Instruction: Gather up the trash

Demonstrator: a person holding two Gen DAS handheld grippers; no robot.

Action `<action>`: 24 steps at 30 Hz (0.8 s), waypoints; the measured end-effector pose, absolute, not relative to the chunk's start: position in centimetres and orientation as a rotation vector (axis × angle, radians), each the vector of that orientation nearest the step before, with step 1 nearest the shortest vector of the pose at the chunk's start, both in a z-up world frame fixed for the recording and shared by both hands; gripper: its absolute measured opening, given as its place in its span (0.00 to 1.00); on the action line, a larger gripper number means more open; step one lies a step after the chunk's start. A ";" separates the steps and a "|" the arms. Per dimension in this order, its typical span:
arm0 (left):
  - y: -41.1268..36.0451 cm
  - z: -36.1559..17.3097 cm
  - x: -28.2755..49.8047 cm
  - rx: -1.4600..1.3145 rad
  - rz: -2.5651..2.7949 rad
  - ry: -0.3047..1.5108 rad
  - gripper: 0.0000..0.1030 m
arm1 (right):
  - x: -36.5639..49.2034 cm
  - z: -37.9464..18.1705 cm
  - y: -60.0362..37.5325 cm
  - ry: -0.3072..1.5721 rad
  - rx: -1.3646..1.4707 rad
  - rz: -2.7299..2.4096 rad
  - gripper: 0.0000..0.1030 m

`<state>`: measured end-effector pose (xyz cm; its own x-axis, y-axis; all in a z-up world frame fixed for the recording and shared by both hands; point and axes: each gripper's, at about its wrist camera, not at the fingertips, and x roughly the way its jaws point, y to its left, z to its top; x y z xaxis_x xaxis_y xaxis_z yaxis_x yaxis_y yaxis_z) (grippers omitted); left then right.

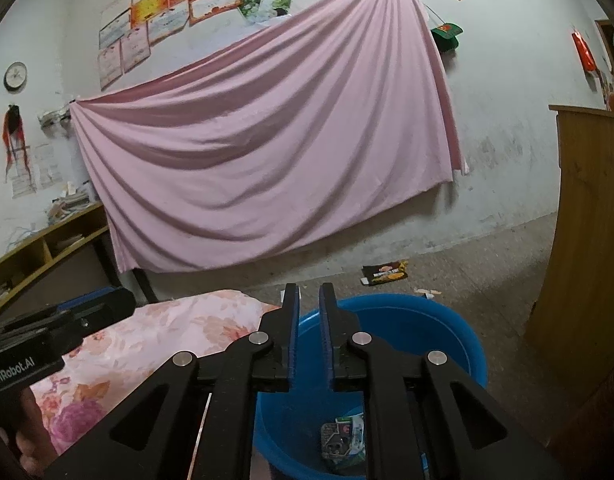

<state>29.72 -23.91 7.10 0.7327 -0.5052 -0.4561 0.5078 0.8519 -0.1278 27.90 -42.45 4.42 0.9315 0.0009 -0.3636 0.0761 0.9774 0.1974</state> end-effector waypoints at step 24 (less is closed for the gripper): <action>-9.0 4.8 12.4 -0.127 -0.315 0.335 0.94 | 14.9 5.0 -35.5 0.267 0.126 -0.012 0.93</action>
